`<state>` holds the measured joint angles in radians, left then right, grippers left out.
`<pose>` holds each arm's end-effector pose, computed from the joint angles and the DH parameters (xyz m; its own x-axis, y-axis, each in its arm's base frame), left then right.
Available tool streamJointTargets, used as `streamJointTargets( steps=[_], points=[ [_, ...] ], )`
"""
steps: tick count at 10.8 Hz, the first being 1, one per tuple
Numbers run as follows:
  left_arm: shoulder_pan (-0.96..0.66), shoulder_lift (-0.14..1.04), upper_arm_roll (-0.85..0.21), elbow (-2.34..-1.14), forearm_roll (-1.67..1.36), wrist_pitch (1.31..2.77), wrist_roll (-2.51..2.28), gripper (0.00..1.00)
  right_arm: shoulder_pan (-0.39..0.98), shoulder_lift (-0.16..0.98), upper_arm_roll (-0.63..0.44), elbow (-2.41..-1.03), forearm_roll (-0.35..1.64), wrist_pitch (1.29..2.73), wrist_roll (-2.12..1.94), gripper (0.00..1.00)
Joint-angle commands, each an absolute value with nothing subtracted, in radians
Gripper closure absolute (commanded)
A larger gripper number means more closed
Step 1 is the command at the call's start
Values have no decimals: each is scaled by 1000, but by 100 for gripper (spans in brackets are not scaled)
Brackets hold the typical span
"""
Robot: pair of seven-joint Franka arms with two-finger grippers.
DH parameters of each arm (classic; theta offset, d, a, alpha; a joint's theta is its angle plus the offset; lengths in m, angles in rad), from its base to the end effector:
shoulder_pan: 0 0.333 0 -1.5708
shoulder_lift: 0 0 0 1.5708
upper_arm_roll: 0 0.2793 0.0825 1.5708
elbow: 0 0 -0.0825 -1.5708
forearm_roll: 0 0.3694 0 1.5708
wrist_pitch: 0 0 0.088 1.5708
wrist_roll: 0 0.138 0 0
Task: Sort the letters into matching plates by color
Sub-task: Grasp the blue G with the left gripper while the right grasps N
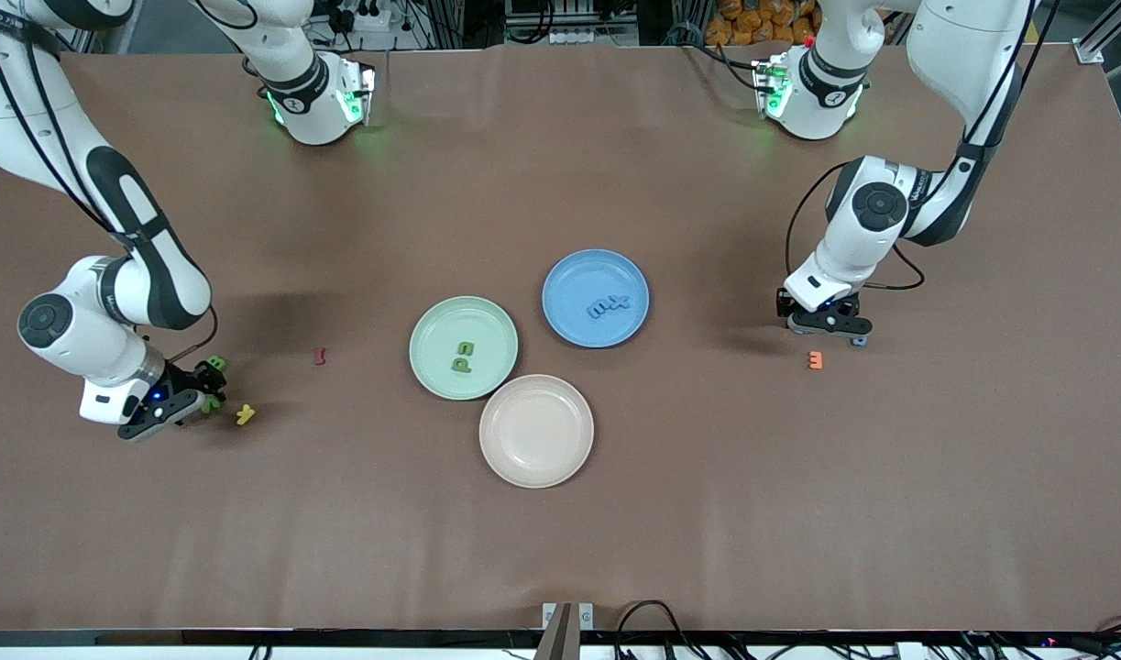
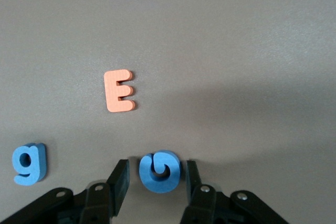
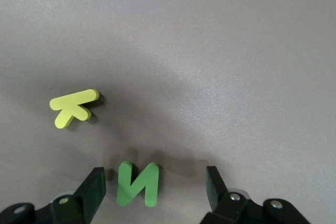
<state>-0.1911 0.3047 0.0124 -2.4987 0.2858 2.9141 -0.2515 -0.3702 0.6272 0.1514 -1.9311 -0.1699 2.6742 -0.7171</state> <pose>0.4535 -0.0970 0.1254 0.9718 -0.2043 0.1175 -0.1971 -0.9779 -0.0701 0.5941 -0.1281 0.1252 0.8131 0.5748 0.0915 0.5684 -0.8180 0.0881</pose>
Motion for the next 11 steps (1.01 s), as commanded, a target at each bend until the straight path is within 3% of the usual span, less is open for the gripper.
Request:
streamJointTargets(
  steps=[1,3,4,5,6,7,11],
  points=[
    [-183,313,14,-2507,270,2944,-215,53,-380,627,160,-1937,-181,2683,-713,15],
    [-183,313,14,-2507,270,2944,-213,68,-380,634,160,-1937,-183,2700,-713,21],
    [-184,313,14,-2505,270,2944,-213,82,-380,635,160,-1939,-183,2700,-713,26],
    [-184,313,14,-2505,271,2944,-213,94,-382,635,160,-1939,-184,2700,-715,34],
    [-184,314,14,-2505,270,2944,-215,99,-380,635,160,-1939,-184,2700,-718,49],
    [-186,313,14,-2503,271,2944,-215,100,-382,634,160,-1939,-184,2700,-719,63],
    [-189,305,12,-2497,270,2944,-216,100,-387,634,160,-1937,-184,2701,-719,73]
  ],
)
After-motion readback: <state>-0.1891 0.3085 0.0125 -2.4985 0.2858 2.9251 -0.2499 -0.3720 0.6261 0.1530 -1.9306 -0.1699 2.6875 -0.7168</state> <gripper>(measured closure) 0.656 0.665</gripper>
